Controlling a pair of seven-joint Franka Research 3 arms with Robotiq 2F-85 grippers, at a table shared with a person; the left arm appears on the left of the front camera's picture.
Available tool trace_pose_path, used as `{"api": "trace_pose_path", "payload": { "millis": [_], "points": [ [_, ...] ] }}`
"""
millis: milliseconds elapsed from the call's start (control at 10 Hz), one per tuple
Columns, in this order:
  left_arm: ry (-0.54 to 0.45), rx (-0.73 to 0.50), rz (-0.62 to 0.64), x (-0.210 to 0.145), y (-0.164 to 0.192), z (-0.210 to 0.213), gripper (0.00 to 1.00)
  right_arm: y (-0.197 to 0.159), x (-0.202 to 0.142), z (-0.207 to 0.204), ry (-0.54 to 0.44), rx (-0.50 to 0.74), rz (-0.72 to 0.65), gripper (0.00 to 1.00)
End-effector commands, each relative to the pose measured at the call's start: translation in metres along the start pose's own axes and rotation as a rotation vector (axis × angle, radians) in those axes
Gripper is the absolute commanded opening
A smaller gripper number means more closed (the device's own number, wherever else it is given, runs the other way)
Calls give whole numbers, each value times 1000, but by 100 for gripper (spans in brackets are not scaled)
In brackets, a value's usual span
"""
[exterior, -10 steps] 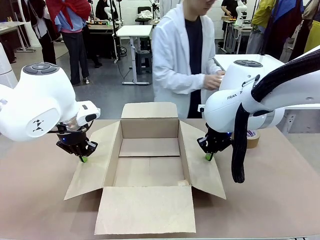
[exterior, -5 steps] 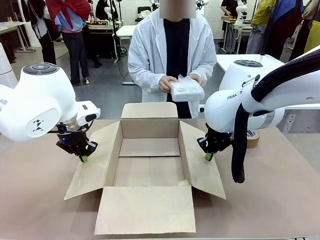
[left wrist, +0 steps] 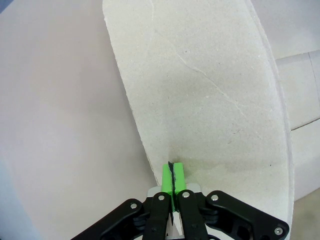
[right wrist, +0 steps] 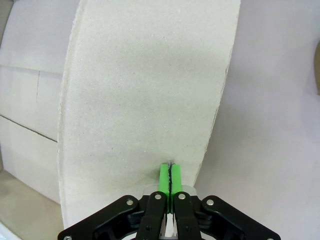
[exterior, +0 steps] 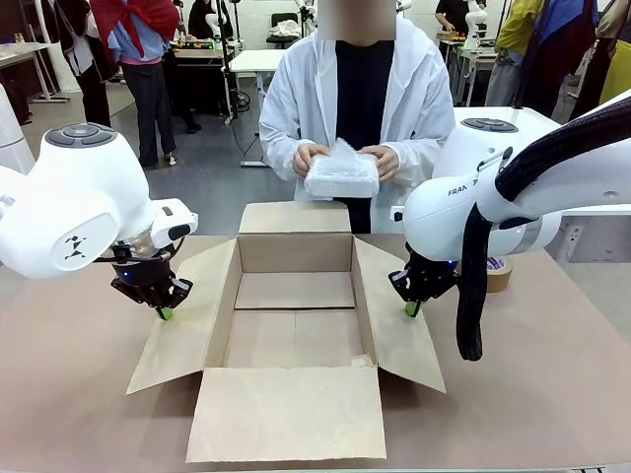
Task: Wrap the clocks to prevent damage.
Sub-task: Once the human has placed the objects inside and stepped back, release both hands from the side flaps of the Package Box.
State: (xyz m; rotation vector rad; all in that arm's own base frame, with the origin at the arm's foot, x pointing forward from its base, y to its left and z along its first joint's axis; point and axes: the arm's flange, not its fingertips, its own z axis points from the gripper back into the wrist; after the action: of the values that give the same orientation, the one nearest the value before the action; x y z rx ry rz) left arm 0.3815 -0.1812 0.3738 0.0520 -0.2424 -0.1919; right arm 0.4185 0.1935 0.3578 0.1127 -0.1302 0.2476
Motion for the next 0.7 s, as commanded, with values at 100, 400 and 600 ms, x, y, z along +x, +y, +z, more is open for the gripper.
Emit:
{"api": "trace_pose_path", "payload": {
  "millis": [100, 400, 600],
  "points": [
    [7, 4, 1, -2, 0, 0, 1, -1, -1, -2, 4, -2, -11, 1],
    [7, 4, 1, -2, 0, 0, 1, -1, -1, -2, 4, -2, -11, 1],
    [7, 4, 1, -2, 0, 0, 1, -1, -1, -2, 4, -2, -11, 1]
  ]
}}
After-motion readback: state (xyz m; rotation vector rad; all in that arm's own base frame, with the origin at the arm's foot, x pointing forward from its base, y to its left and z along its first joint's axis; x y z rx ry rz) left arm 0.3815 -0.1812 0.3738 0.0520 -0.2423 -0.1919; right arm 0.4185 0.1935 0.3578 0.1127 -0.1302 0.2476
